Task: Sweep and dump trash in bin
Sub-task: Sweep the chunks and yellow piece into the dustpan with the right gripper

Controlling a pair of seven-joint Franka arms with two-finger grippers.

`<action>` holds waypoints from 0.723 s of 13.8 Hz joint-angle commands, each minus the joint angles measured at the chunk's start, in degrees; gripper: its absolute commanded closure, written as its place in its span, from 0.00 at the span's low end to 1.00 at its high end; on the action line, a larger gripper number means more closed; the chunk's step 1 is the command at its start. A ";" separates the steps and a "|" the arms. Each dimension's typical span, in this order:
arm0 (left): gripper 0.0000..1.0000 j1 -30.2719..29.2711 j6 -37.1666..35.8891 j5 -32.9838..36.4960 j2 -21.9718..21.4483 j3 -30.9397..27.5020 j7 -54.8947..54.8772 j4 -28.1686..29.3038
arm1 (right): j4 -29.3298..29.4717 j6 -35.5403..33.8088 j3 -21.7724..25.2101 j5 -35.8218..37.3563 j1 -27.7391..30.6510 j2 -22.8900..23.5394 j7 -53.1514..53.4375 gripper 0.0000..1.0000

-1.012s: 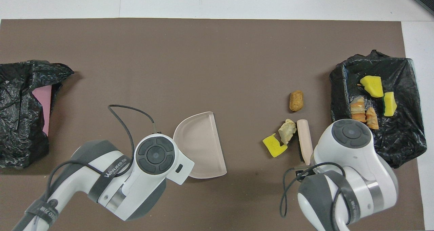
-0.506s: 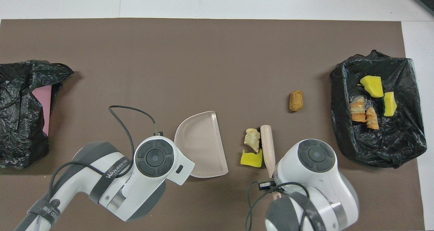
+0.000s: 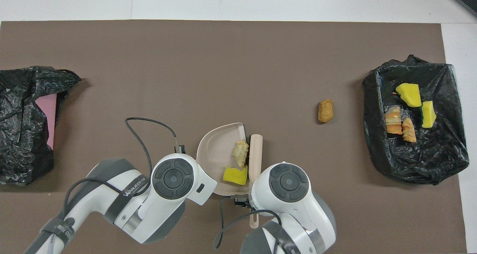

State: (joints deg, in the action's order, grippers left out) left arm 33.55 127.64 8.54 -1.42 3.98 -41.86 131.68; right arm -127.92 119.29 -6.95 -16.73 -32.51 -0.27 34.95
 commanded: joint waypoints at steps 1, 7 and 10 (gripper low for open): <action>1.00 0.55 3.84 0.96 0.45 -0.73 -0.15 0.95 | 6.01 -2.31 -0.08 -0.85 0.69 2.82 2.32 1.00; 1.00 -1.47 6.04 0.96 1.24 -0.73 -0.50 0.77 | 15.06 -16.98 0.44 12.41 4.99 3.60 -1.17 1.00; 1.00 -1.56 5.52 0.87 1.33 -0.73 -0.24 0.25 | 15.76 -17.34 0.44 17.85 11.05 4.75 -8.13 1.00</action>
State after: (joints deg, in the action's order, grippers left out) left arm 32.54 131.84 8.53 -0.27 3.38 -42.09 131.69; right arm -114.22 103.21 -6.08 -2.53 -24.72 2.70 30.28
